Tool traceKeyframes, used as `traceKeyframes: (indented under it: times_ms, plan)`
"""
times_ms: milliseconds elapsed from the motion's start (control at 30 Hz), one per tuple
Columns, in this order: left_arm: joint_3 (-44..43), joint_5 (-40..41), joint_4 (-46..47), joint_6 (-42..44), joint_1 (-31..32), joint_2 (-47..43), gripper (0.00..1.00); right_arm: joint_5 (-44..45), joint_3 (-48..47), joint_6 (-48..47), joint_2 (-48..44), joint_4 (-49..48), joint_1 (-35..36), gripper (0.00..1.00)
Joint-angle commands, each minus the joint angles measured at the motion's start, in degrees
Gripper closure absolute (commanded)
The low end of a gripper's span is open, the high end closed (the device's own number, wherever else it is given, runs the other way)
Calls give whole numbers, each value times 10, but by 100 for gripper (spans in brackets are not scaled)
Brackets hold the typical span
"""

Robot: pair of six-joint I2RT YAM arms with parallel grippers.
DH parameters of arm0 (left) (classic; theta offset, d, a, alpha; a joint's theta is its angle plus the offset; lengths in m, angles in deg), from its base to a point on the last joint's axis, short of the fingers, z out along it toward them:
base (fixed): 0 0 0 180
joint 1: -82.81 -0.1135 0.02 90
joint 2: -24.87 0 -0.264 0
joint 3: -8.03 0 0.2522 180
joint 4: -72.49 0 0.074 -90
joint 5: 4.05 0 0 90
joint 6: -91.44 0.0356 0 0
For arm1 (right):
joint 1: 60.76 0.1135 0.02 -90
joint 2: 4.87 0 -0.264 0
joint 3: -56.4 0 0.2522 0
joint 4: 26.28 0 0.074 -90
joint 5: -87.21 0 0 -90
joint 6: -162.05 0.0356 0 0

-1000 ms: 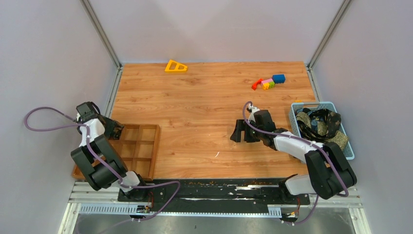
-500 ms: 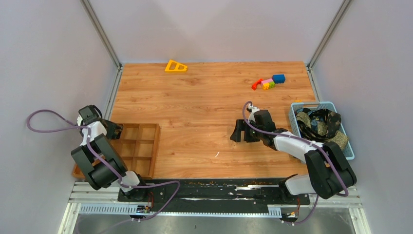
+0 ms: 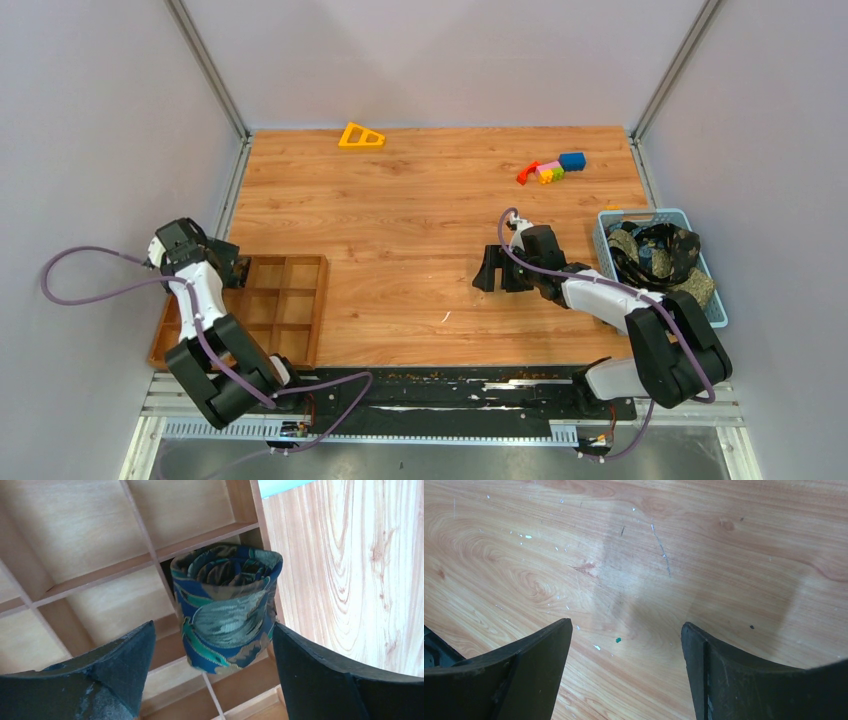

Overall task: Roll the ties
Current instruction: Place the tie in the storage box, then reset both arms

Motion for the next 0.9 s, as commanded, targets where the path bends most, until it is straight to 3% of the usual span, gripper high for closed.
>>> traceKeyframes:
  times_ms: [0,300,533,867]
  plan:
    - [-21,14,-41,-9,-7,-42,4,-5,-6,-8,5,-7,-2,18]
    - [-88,-6,-97,11,-7,-104,0,-2,-1,-8,-5,-11,-3,19]
    - [-98,-74,-119,67,7,-181,0,4,11,-1,-50,-11,-1,19]
    - [-125,-80,-173,128,170,-248,0,31,-93,-9,-199,145,6,18]
